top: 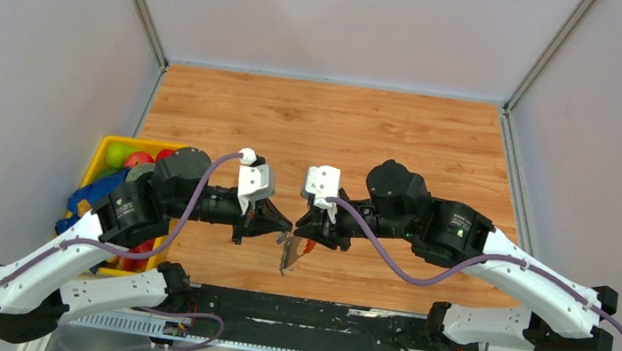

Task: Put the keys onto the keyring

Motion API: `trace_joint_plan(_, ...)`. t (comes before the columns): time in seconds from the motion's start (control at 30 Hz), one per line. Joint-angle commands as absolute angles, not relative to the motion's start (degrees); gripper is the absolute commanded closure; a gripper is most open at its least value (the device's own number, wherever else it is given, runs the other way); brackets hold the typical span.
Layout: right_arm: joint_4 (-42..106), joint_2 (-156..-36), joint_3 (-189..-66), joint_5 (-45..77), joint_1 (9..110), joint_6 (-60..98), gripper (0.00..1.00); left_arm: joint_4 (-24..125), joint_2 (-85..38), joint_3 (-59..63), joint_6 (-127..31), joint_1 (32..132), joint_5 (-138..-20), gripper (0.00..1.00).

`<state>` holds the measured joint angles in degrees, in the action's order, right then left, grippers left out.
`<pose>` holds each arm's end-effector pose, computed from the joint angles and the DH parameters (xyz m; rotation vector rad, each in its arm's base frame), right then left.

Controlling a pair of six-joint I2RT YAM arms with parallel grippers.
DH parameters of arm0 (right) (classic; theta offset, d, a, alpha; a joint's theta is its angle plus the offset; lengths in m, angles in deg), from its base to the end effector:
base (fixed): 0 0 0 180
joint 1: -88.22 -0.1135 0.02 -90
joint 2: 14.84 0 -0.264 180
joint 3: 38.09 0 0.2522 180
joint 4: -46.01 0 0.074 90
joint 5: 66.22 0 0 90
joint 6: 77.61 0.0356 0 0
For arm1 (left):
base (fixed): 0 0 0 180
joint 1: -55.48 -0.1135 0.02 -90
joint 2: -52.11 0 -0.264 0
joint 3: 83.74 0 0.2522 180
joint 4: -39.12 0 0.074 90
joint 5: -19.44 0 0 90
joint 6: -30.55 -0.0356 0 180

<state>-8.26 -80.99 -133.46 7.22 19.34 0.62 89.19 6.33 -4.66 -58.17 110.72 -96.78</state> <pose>0.0739 0.2194 0.4323 -1.5097 1.4776 0.9088 0.0715 -0.1306 0.4106 1.1882 1.5884 -1.0886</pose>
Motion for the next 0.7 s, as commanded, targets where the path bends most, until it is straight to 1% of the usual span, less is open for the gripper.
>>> trace_joint_plan(0.0, -8.2, -81.8, -135.8, 6.0, 19.5, -0.3, 0.78, 87.0, 7.4, -2.9, -59.3, 110.6, -97.8, 1.0)
trace_joint_plan(0.27, -8.4, -82.1, -135.9, 8.0, 19.5, -0.3, 0.79, 87.0, 7.8, -2.9, -59.1, 110.6, -98.3, 1.0)
trace_joint_plan(0.4, -8.3, -82.2, -136.7, 8.2, 19.5, 0.0, 0.77, 87.0, 8.1, -3.2, -59.2, 110.6, -98.3, 1.0)
trace_joint_plan(0.5, -8.3, -82.2, -137.1, 8.6, 19.5, 0.0, 0.73, 87.0, 8.1, -3.3, -59.3, 110.6, -98.6, 1.0)
trace_joint_plan(0.67, -8.3, -82.5, -136.9, 7.7, 19.5, 0.0, 0.73, 86.9, 8.4, -3.3, -59.3, 110.6, -98.3, 1.0)
